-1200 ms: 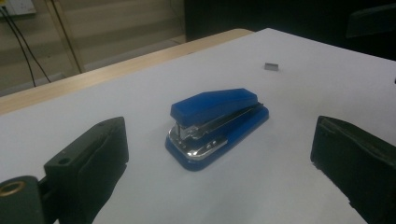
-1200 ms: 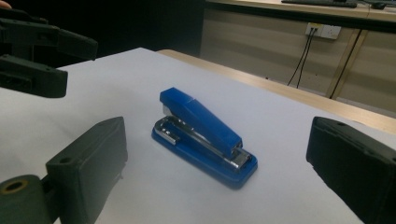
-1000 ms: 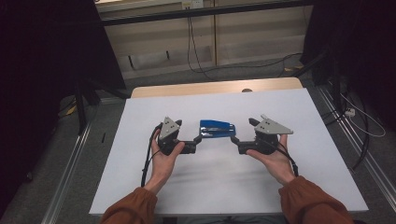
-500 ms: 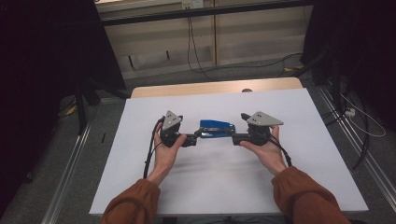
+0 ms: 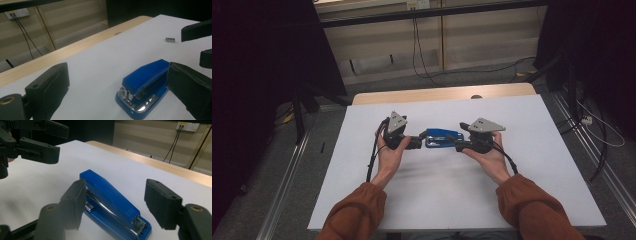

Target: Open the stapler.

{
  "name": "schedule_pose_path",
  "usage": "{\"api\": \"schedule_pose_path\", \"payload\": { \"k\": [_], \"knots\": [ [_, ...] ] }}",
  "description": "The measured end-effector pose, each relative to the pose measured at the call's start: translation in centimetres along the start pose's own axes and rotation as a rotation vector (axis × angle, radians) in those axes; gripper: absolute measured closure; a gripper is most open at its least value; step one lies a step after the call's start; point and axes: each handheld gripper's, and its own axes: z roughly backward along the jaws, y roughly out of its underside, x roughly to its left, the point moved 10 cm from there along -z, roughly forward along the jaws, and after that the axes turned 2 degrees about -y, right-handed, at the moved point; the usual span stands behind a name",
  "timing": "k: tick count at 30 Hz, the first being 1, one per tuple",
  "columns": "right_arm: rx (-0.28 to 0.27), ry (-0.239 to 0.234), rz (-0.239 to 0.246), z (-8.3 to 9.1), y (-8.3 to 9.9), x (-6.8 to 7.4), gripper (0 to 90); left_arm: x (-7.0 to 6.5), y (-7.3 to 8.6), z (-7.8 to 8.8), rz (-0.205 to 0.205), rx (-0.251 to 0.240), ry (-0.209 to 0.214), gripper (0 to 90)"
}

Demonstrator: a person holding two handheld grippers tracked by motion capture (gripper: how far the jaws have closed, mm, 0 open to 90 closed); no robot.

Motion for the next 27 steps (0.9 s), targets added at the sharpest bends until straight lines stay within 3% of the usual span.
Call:
{"api": "schedule_pose_path", "payload": {
  "k": [4, 7, 11, 14, 16, 21, 24, 27],
  "knots": [
    [0.028, -0.032, -0.016, 0.0, 0.7, 0.3, 46.4, -0.4, 0.4, 0.0, 0.002, 0.005, 0.022, 4.2],
    [0.039, -0.053, 0.003, 0.3, 0.9, 0.5, 60.1, -0.7, 0.6, 0.1, 0.018, 0.008, 0.048, 2.9],
    [0.042, -0.067, -0.003, 0.5, 0.9, 0.7, 71.2, -0.7, 1.2, -0.1, 0.03, 0.027, 0.056, 2.9],
    [0.041, -0.095, -0.009, 0.7, 0.7, 1.0, 83.1, -0.7, 1.6, 0.0, 0.078, 0.05, 0.053, 2.3],
    [0.046, -0.112, -0.016, 0.7, 0.9, 1.2, 90.0, -0.7, 1.9, -0.1, 0.073, 0.069, 0.045, 2.8],
    [0.071, -0.12, -0.002, 0.4, 1.5, 1.5, 90.0, -0.7, 2.2, -0.1, 0.07, 0.077, 0.034, 5.9],
    [0.077, -0.125, 0.007, 0.2, 1.7, 1.7, 90.0, -1.0, 2.4, 0.1, 0.071, 0.093, 0.058, 21.9],
    [0.083, -0.126, 0.011, 0.2, 1.9, 1.7, 90.0, -1.0, 2.3, 0.2, 0.082, 0.09, 0.058, 29.0]
  ]
}}
